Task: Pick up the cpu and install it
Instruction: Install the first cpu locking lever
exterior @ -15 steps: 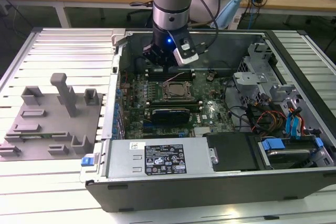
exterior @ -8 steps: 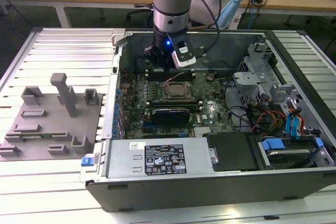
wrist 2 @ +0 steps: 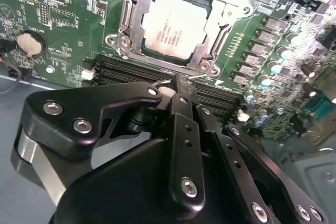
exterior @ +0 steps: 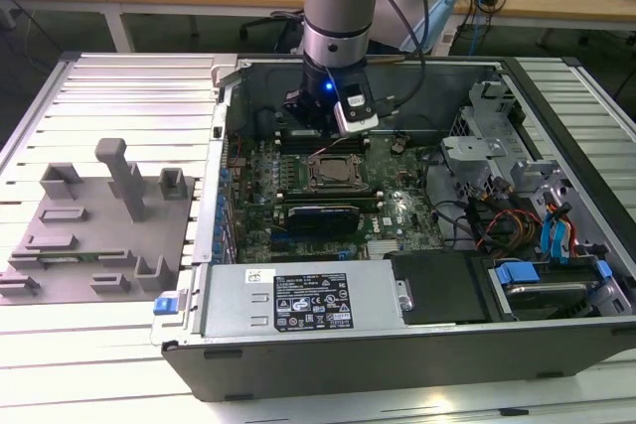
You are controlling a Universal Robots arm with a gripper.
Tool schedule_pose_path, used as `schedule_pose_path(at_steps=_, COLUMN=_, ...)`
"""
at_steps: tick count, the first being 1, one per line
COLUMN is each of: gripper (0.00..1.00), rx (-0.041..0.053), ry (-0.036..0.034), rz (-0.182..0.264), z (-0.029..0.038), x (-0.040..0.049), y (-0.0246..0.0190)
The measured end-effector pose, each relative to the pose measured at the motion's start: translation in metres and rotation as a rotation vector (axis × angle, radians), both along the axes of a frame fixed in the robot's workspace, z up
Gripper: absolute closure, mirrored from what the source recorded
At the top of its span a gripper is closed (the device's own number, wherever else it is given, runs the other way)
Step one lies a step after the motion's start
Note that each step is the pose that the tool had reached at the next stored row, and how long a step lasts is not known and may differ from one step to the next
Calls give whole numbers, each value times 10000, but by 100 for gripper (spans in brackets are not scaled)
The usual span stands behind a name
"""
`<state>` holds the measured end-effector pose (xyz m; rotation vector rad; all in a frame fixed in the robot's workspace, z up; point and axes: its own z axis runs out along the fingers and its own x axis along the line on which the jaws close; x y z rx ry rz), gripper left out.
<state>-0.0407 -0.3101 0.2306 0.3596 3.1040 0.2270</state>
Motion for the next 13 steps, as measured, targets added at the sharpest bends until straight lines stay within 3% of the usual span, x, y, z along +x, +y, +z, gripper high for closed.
schedule_pose_path(at_steps=13, gripper=89, rx=1, ry=-1, rz=-589, z=-56, x=22, y=108)
